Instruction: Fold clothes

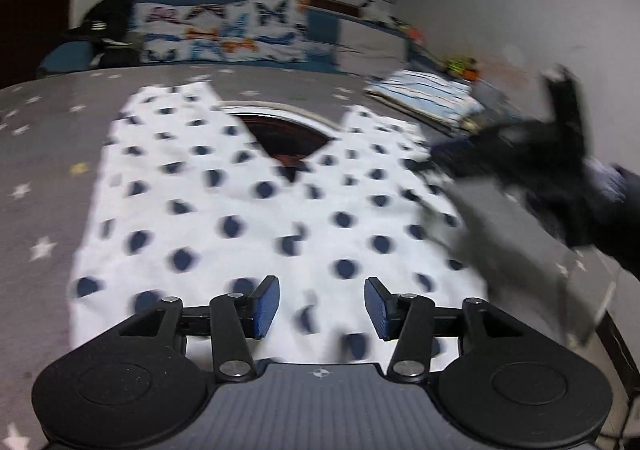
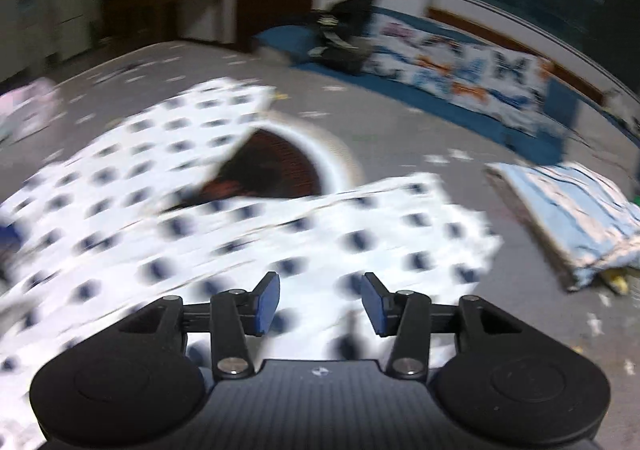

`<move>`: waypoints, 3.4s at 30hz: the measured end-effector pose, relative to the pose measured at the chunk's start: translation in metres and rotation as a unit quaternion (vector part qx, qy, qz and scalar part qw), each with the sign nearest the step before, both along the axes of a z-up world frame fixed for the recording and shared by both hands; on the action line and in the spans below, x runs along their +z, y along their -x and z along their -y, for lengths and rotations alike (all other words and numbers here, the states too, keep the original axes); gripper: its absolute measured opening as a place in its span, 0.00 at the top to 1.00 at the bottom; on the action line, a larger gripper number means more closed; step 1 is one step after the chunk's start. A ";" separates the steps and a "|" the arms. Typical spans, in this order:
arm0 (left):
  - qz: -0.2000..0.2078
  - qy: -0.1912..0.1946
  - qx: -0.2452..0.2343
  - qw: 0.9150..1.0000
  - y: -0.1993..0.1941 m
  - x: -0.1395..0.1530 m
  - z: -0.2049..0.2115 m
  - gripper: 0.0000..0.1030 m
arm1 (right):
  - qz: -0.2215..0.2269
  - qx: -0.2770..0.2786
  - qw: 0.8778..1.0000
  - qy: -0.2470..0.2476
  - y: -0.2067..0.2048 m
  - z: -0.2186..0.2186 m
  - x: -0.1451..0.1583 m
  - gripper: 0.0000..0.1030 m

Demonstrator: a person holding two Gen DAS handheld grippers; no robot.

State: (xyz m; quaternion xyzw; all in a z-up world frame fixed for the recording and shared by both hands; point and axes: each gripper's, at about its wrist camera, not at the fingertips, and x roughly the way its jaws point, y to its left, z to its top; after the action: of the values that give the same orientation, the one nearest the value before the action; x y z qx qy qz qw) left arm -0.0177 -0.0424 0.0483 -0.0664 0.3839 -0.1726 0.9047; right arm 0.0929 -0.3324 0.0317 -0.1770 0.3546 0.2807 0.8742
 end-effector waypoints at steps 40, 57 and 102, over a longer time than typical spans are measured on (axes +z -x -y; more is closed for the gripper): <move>0.000 -0.047 0.090 0.995 0.045 -0.014 -0.043 0.35 | -0.022 0.115 0.991 -0.069 0.162 -0.035 -0.012 0.38; 0.011 -0.056 0.098 0.994 0.039 -0.003 -0.027 0.15 | -0.035 0.071 0.993 -0.092 0.159 -0.023 -0.026 0.37; 0.021 -0.015 -0.167 0.986 0.045 -0.016 0.095 0.86 | -0.028 -0.226 0.962 -0.150 -0.039 0.103 -0.022 0.53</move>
State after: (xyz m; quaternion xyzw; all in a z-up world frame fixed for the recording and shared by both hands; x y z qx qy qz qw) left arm -0.0630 -0.1374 0.0326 0.0157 0.3734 -0.3168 0.8718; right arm 0.1321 -0.4351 0.0095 0.0486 0.3634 0.1305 0.9212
